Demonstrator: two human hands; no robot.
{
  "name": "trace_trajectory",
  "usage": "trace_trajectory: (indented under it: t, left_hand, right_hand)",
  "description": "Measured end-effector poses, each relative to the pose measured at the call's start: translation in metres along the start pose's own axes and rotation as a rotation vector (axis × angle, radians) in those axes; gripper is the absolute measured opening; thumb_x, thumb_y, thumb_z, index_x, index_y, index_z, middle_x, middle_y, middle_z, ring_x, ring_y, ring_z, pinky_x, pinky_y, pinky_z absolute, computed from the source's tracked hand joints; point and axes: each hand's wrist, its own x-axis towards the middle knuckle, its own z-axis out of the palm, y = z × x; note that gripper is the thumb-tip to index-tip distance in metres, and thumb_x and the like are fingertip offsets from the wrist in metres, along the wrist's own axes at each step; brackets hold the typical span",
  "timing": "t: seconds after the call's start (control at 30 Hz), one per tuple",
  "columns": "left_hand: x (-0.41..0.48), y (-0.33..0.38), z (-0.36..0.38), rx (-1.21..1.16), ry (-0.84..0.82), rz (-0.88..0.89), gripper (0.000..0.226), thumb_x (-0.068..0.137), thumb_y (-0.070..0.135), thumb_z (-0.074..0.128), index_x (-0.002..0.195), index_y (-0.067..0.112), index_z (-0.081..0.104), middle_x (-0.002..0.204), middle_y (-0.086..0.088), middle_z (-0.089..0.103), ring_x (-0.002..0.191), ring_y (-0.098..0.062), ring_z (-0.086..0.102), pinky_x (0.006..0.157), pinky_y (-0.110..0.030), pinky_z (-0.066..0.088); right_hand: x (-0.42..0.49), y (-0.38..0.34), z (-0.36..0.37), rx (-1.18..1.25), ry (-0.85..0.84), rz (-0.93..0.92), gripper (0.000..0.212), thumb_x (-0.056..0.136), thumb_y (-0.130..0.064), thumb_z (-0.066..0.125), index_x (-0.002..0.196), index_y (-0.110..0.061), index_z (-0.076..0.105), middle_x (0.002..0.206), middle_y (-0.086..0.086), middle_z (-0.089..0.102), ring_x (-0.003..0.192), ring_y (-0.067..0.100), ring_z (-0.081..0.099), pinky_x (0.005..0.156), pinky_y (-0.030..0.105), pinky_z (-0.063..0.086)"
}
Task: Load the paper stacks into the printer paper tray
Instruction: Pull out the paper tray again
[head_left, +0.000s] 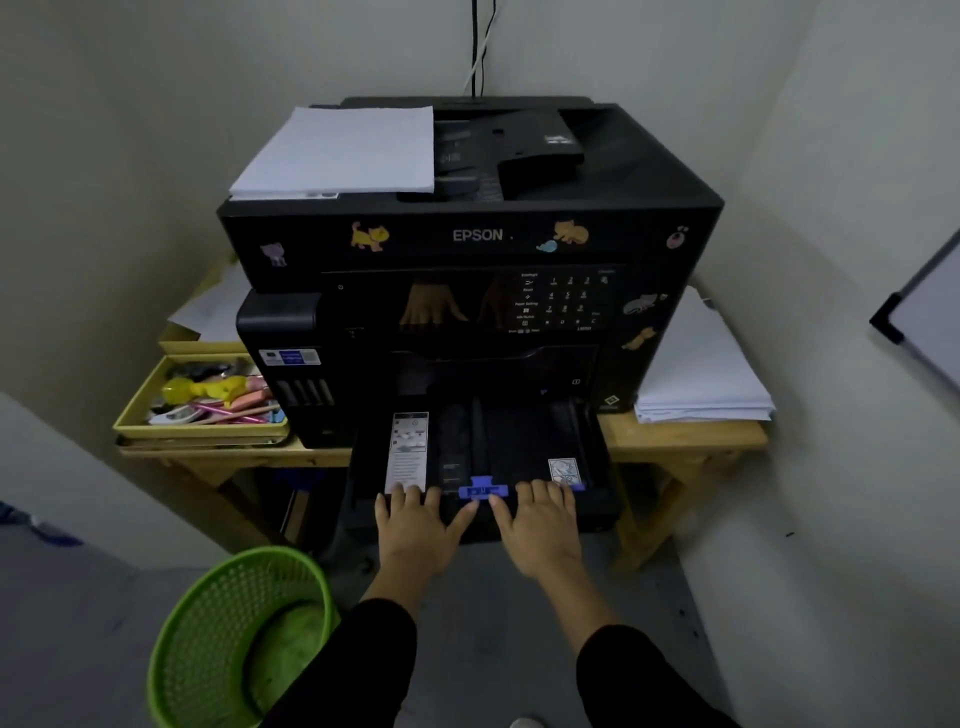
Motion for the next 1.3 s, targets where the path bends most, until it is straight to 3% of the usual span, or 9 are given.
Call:
trace_trajectory:
  t: [0.23,0.7,1.13,1.3]
  left_hand:
    - [-0.023,-0.005,0.004,0.036,0.001,0.027,0.075,0.089,0.07,0.023,0.142,0.02,0.038,0.144,-0.007,0.042,0.139,-0.026,0.03,0.119,-0.046,0.012]
    - [-0.066,-0.021,0.022,0.068,0.049,0.1,0.072,0.088,0.071,0.023,0.133,0.021,0.049,0.131,-0.006,0.055,0.128,-0.022,0.045,0.115,-0.044,0.02]
    - [-0.085,-0.026,0.027,0.115,0.077,0.145,0.07,0.09,0.068,0.02,0.137,0.022,0.043,0.133,-0.007,0.053,0.129,-0.023,0.043,0.11,-0.04,0.025]
    - [-0.083,-0.024,0.026,0.133,0.058,0.148,0.07,0.09,0.068,0.02,0.14,0.022,0.04,0.134,-0.008,0.054,0.128,-0.025,0.043,0.11,-0.042,0.026]
  right_hand:
    - [-0.022,0.004,0.002,0.005,-0.025,0.006,0.06,0.098,-0.052,0.021,0.133,-0.012,0.047,0.135,0.006,0.05,0.131,0.023,0.037,0.119,0.039,0.013]
    - [-0.068,0.007,0.016,0.012,0.053,0.013,0.059,0.095,-0.055,0.029,0.126,-0.013,0.056,0.127,0.004,0.058,0.123,0.022,0.044,0.113,0.033,0.023]
    - [-0.087,0.006,0.018,-0.038,0.116,0.027,0.059,0.094,-0.054,0.029,0.124,-0.013,0.059,0.124,0.005,0.062,0.12,0.021,0.049,0.107,0.034,0.029]
    - [-0.082,0.002,0.019,-0.041,0.153,0.052,0.058,0.094,-0.054,0.03,0.111,-0.011,0.065,0.112,0.006,0.068,0.112,0.022,0.053,0.103,0.035,0.033]
